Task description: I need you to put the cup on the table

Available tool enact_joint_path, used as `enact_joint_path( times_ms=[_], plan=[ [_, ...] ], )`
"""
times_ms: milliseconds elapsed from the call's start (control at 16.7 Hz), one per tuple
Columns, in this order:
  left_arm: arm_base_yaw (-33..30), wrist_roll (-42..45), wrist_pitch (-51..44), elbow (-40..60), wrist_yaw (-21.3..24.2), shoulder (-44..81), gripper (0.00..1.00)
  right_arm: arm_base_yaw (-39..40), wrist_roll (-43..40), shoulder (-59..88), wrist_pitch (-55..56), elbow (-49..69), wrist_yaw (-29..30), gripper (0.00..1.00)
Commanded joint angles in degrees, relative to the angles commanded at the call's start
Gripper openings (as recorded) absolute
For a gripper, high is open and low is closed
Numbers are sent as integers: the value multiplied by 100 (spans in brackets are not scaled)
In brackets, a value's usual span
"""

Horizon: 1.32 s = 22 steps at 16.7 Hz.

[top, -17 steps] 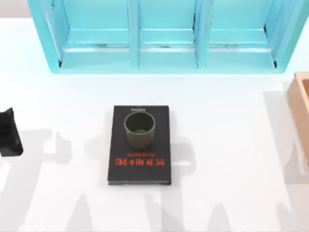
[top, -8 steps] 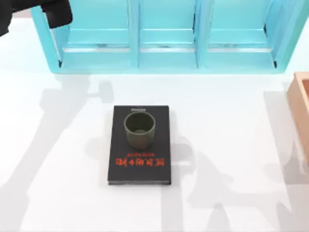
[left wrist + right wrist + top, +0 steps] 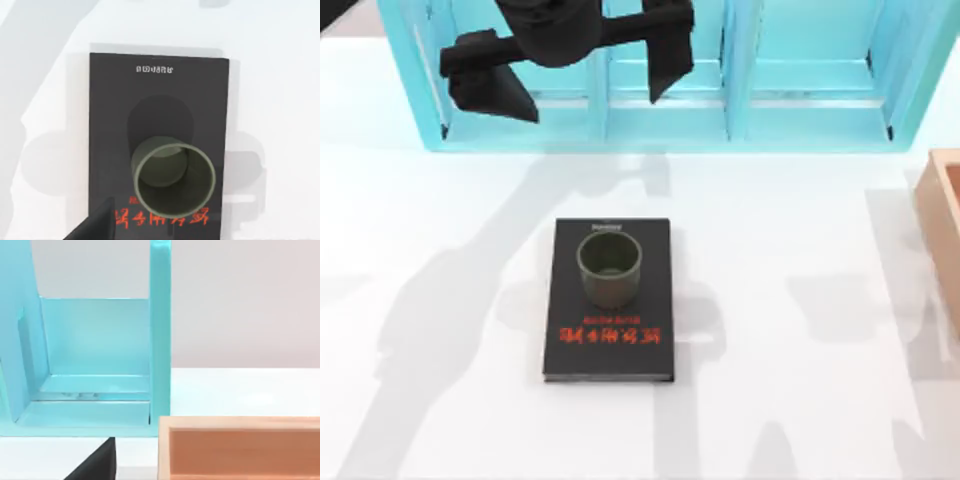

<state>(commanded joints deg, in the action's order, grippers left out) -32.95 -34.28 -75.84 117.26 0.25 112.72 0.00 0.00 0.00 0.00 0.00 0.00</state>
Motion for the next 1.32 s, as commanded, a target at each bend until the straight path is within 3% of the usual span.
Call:
enact_joint_path(
  times_ms=[360, 780, 960, 1320],
  plan=[
    [-570, -283, -1211, 1024, -5, 1600, 100, 0, 0, 0, 0, 0, 0, 100],
    [-568, -287, -1239, 1029, -5, 1666, 100, 0, 0, 0, 0, 0, 0, 100],
    [-574, -273, -843, 626, -7, 1648, 100, 0, 0, 0, 0, 0, 0, 100],
    [-574, -276, 807, -1052, -7, 1628, 100, 0, 0, 0, 0, 0, 0, 100]
  ],
)
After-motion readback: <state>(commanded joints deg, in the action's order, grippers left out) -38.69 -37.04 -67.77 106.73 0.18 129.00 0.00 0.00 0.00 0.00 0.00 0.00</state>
